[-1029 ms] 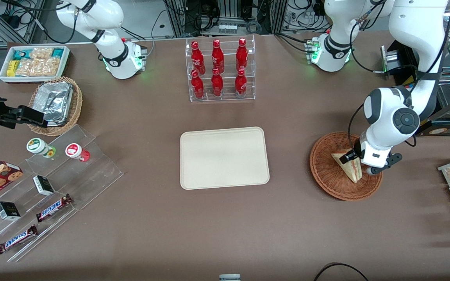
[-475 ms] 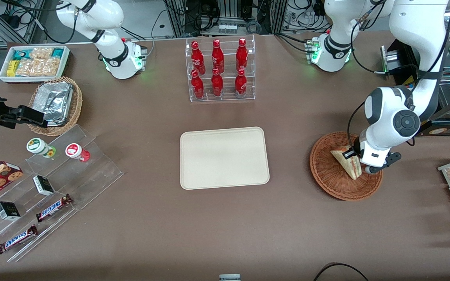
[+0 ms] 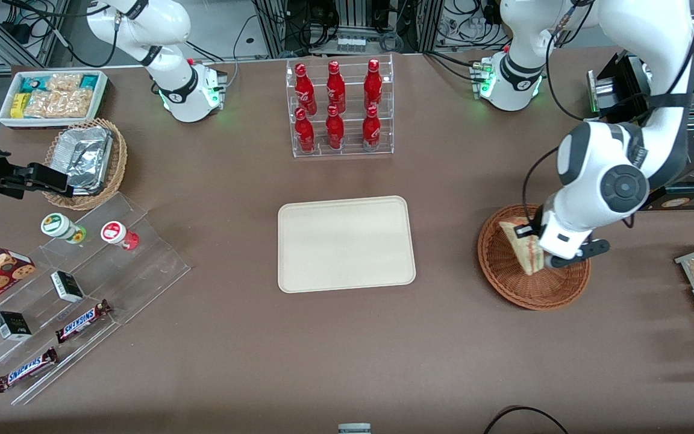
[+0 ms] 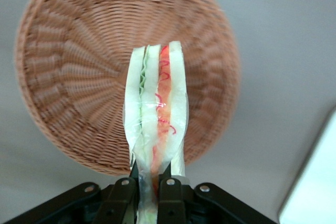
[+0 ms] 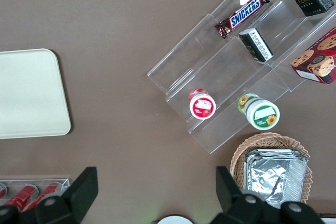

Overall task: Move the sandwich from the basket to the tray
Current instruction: 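Lift the sandwich and carry it over the cream tray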

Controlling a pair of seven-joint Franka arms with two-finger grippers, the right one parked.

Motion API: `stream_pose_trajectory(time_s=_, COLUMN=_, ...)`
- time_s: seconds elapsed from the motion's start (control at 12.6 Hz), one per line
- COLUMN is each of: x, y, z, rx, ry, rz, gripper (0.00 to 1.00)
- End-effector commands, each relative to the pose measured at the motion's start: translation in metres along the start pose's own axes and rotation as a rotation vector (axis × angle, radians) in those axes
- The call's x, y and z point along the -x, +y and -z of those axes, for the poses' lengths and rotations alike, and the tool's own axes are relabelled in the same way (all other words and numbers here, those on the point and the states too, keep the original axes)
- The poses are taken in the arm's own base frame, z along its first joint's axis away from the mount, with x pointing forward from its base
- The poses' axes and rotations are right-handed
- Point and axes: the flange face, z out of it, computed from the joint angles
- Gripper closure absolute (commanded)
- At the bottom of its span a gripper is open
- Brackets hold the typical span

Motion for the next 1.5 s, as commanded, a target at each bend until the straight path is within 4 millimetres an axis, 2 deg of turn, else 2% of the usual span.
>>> stream_pose_trajectory(time_s=0.0, x=0.022, y=0.044, z=0.007, rx=0.000, ry=-0.002, rz=-0.112, gripper=1.00)
stream_pose_trajectory(time_s=0.32, x=0.062, y=0.141, z=0.003, rx=0.015, ry=0.002, rz=-0.256, gripper=1.00)
stream_pose_trajectory(time_s=0.4, x=0.067, y=0.163, z=0.001, rx=0.020, ry=0.004, rz=-0.258, gripper=1.00)
stream_pose_trajectory(time_s=0.55, x=0.076, y=0.219, z=-0.011, rx=0.036, ry=-0.001, rz=-0.276, gripper=1.00)
stream_pose_trajectory(time_s=0.87, x=0.101, y=0.302, z=-0.034, rx=0.052, ry=0.000, rz=-0.264, gripper=1.00)
stream_pose_trajectory(time_s=0.95, x=0.106, y=0.319, z=-0.041, rx=0.046, ry=-0.001, rz=-0.256, gripper=1.00)
stream_pose_trajectory(time_s=1.19, x=0.110, y=0.354, z=-0.057, rx=0.024, ry=0.016, rz=-0.206, gripper=1.00)
stream_pose_trajectory(time_s=1.42, x=0.105, y=0.377, z=-0.068, rx=0.007, ry=-0.009, rz=-0.187, gripper=1.00)
